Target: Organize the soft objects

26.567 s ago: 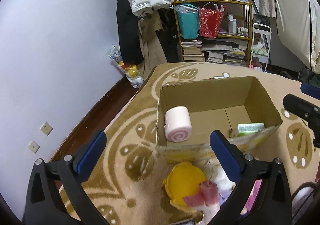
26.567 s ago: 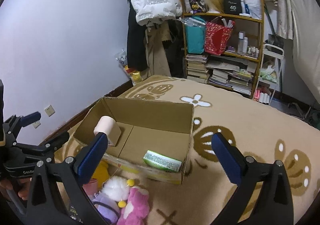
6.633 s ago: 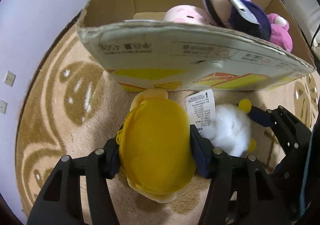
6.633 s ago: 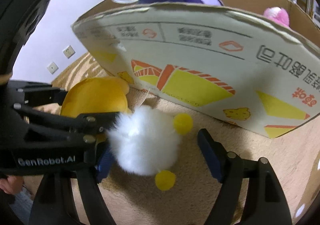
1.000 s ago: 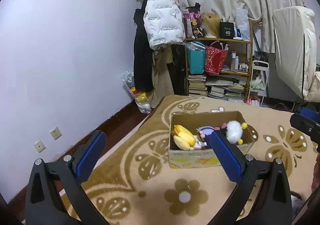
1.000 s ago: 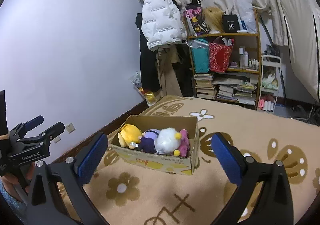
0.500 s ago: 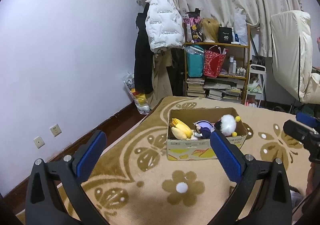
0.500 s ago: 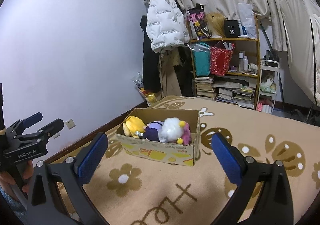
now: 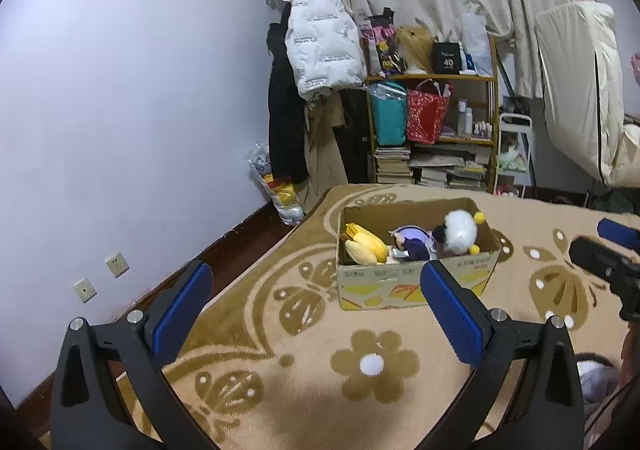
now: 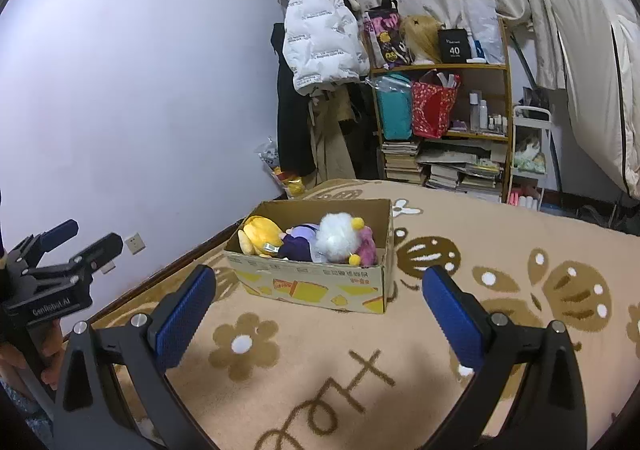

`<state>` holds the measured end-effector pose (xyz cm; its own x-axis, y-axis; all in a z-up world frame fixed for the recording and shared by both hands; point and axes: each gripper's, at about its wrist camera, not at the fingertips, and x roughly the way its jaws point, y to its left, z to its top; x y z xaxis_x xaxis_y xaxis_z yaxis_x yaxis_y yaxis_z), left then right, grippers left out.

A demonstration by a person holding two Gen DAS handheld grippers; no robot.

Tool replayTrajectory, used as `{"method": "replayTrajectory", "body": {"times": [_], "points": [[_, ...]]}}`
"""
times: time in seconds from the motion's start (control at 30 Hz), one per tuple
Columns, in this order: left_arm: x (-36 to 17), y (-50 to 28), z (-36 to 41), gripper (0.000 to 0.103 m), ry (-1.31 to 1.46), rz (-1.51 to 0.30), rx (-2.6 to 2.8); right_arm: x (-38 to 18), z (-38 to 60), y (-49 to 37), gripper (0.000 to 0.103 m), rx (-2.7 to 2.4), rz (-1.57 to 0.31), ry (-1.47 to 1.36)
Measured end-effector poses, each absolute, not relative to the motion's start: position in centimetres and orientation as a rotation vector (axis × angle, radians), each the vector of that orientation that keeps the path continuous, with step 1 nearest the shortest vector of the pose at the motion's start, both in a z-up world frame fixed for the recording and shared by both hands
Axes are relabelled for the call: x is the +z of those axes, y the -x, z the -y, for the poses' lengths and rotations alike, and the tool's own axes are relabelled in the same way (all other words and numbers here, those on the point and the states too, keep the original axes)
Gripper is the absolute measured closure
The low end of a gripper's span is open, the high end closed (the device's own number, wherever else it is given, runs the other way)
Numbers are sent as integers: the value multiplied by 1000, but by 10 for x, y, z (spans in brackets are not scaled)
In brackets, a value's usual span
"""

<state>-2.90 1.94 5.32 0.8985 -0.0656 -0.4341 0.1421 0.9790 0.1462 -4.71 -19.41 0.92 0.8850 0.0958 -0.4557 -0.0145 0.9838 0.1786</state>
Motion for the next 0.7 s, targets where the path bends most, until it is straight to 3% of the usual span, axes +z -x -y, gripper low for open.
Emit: {"method": "replayTrajectory", "body": {"times": [0.7], "points": [[46,27,-17,0,-185,-470,-113,-5,187,40,0,65,-518,-161]]}}
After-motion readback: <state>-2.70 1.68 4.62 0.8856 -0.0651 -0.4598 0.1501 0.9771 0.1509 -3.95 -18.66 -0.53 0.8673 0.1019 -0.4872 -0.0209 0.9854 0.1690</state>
